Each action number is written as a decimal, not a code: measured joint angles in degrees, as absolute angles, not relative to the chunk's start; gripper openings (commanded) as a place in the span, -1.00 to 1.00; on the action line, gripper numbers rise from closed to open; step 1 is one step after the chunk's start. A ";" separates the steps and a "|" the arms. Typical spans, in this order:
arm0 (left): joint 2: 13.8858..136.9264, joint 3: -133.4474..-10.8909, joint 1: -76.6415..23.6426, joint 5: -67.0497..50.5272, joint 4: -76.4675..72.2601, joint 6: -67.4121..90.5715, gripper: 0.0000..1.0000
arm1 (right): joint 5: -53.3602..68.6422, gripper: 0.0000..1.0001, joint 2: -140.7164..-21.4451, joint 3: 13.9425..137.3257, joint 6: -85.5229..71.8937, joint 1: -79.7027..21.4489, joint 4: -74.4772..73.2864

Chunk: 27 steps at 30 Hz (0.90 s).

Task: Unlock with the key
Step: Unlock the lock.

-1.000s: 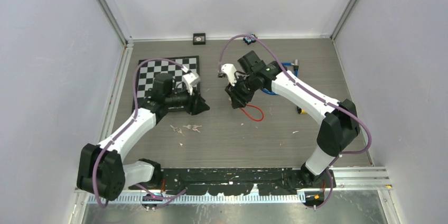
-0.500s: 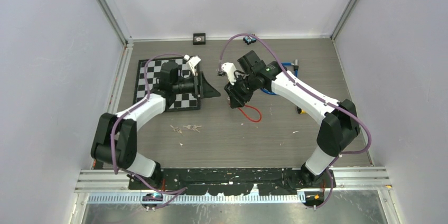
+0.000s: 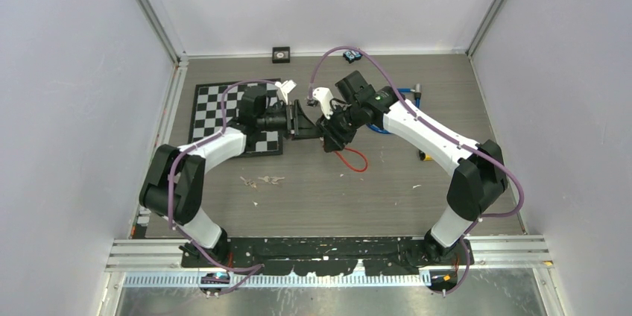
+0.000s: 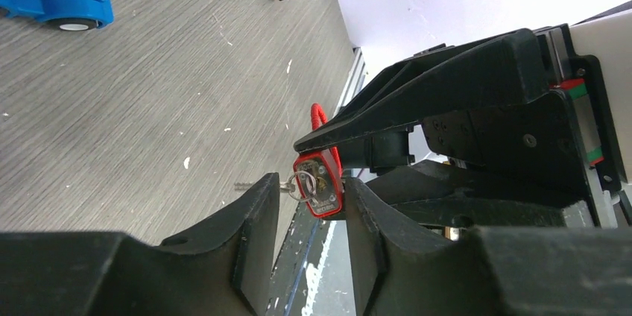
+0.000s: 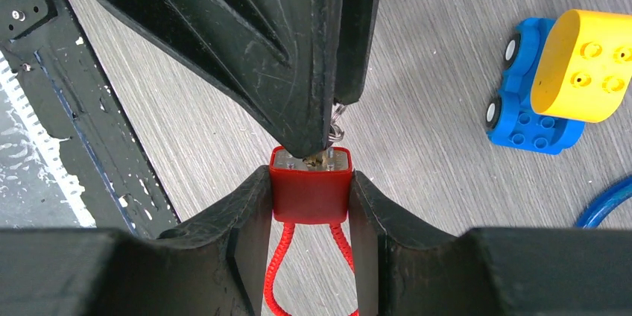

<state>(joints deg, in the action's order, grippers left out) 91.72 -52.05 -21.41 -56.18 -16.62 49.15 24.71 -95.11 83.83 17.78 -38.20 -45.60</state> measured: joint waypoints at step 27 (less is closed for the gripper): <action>93.30 -53.19 -23.24 -57.54 -17.21 45.76 -1.00 | 25.34 -0.99 -95.11 83.35 17.58 -38.20 -44.75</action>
